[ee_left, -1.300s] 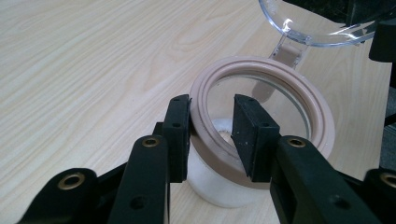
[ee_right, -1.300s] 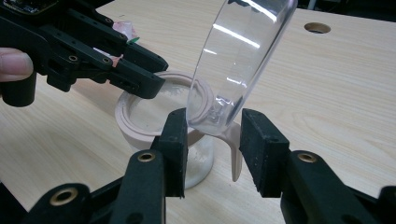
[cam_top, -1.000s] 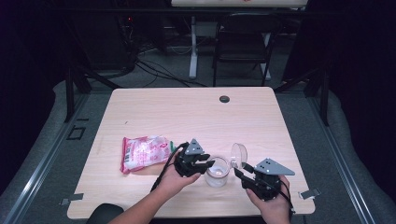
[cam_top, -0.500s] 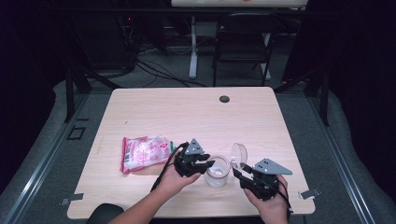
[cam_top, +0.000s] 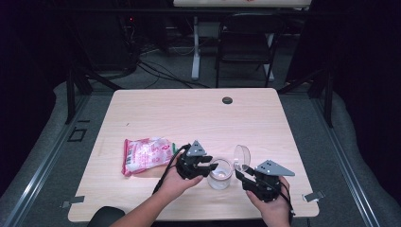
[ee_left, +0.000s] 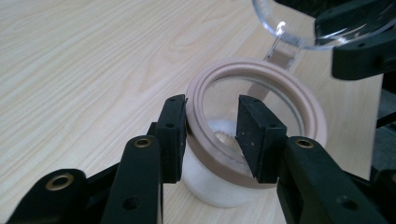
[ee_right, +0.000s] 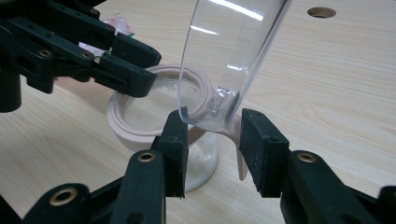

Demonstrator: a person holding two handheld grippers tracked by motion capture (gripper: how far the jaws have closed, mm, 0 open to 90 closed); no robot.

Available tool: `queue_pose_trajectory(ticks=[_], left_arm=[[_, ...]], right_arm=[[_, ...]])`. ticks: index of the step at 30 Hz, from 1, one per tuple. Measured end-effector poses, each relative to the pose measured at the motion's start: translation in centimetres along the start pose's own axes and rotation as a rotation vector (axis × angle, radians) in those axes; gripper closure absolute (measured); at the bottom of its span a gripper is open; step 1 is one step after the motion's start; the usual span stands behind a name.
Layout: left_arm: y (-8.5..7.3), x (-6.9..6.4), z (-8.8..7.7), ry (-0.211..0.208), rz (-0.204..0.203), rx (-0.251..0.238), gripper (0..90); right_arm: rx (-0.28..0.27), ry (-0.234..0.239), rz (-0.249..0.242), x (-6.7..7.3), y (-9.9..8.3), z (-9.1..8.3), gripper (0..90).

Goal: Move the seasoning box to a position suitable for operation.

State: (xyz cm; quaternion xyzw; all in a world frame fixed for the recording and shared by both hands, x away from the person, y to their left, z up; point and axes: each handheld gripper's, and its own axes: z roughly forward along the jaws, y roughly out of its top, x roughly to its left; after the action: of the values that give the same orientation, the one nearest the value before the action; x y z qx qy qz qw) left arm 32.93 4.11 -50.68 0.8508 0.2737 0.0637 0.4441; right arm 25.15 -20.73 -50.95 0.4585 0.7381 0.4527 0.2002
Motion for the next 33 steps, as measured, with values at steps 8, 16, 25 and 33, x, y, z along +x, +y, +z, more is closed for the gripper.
queue_pose_trajectory(ticks=[8, 16, 25, 33], left_arm=[[0.0, 0.0, -0.6, 0.018, 0.003, -0.017, 60.5], [-0.6, 0.4, -1.5, 0.055, -0.008, -0.020, 60.1], [-1.3, 0.9, -2.5, 0.087, -0.033, -0.016, 59.5], [-1.8, 1.3, -3.5, 0.114, -0.057, -0.027, 59.4]], right_arm=[[0.003, -0.008, -0.003, -0.4, 0.0, 0.1, 68.1], [0.005, 0.000, 0.018, -1.2, 0.4, 0.6, 71.6], [0.003, 0.030, 0.055, -2.5, 0.7, 1.4, 76.7], [0.013, 0.046, 0.075, -3.0, 1.1, 2.2, 80.8]])
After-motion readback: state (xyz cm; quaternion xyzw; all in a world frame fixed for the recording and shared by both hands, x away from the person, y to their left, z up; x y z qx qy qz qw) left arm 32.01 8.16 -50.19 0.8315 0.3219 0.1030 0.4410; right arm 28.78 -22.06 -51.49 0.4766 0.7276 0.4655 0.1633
